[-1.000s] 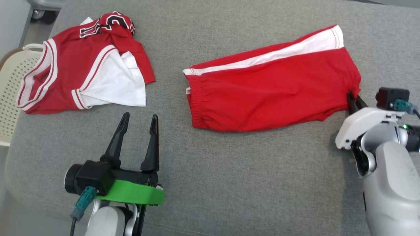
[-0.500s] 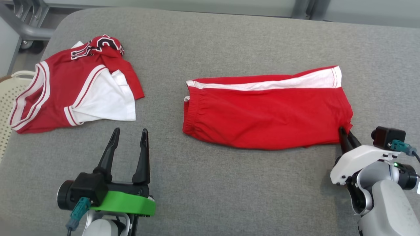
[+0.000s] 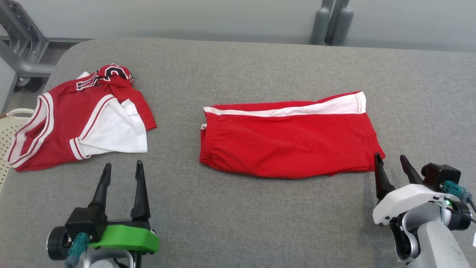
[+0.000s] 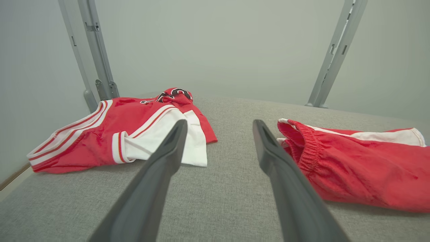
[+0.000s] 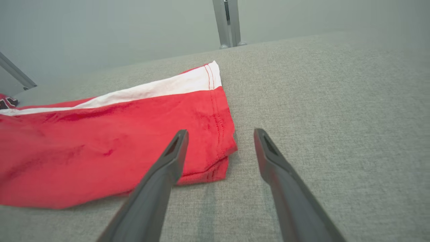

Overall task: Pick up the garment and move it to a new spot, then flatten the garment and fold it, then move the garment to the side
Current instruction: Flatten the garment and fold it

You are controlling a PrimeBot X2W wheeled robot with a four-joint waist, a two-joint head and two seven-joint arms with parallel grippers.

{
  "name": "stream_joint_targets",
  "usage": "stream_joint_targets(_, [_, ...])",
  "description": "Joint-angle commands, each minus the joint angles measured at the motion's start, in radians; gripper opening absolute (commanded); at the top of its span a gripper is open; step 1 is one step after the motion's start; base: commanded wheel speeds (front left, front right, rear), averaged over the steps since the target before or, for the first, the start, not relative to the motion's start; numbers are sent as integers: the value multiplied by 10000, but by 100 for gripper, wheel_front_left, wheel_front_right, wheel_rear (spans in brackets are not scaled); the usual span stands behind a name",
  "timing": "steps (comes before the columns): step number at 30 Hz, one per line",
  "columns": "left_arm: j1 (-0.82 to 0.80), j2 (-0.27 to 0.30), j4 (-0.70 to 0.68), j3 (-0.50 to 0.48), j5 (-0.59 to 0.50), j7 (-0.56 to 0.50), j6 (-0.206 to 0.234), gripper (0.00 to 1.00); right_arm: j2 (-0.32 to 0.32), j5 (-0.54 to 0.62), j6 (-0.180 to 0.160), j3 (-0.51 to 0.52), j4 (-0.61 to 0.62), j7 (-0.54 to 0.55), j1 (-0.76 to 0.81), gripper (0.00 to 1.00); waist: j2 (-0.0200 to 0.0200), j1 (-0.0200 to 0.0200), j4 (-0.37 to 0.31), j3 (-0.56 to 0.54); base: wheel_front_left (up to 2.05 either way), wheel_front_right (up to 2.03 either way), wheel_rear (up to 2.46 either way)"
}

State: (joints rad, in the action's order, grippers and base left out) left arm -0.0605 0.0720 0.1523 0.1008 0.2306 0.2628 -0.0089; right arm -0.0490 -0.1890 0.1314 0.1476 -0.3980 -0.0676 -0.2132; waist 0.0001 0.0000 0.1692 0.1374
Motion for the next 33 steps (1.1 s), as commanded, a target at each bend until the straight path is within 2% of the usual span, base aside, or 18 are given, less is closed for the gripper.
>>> stream_joint_targets(1, [353, 17, 90, -45, 92, 15, -70, 100, -28, -305, -14, -229, 175, -369, 282, 100, -1, 0, -275, -441, 0, 0, 0])
stream_joint_targets(6, [601, 38, 430, -216, 380, 23, -237, 100, -31, -428, -13, -622, 779, -1092, 937, 100, -1, 0, -587, -849, 0, 0, 0])
stream_joint_targets(18, [981, 350, 906, -439, 187, 25, -230, 100, -30, -806, -11, -1515, 1346, -1562, 1889, 100, -1, 0, -1237, -1424, 0, 0, 0])
stream_joint_targets(30, [1493, 647, 829, -269, 146, 25, -426, 100, -27, -195, -11, -1726, 1560, -1278, 2256, 100, -1, 0, -1430, -1623, 0, 0, 0])
stream_joint_targets(33, [1561, 654, 810, -261, 111, 15, -285, 100, -25, -482, -11, -1693, 1633, -1236, 2253, 100, -1, 0, -1409, -1610, 0, 0, 0])
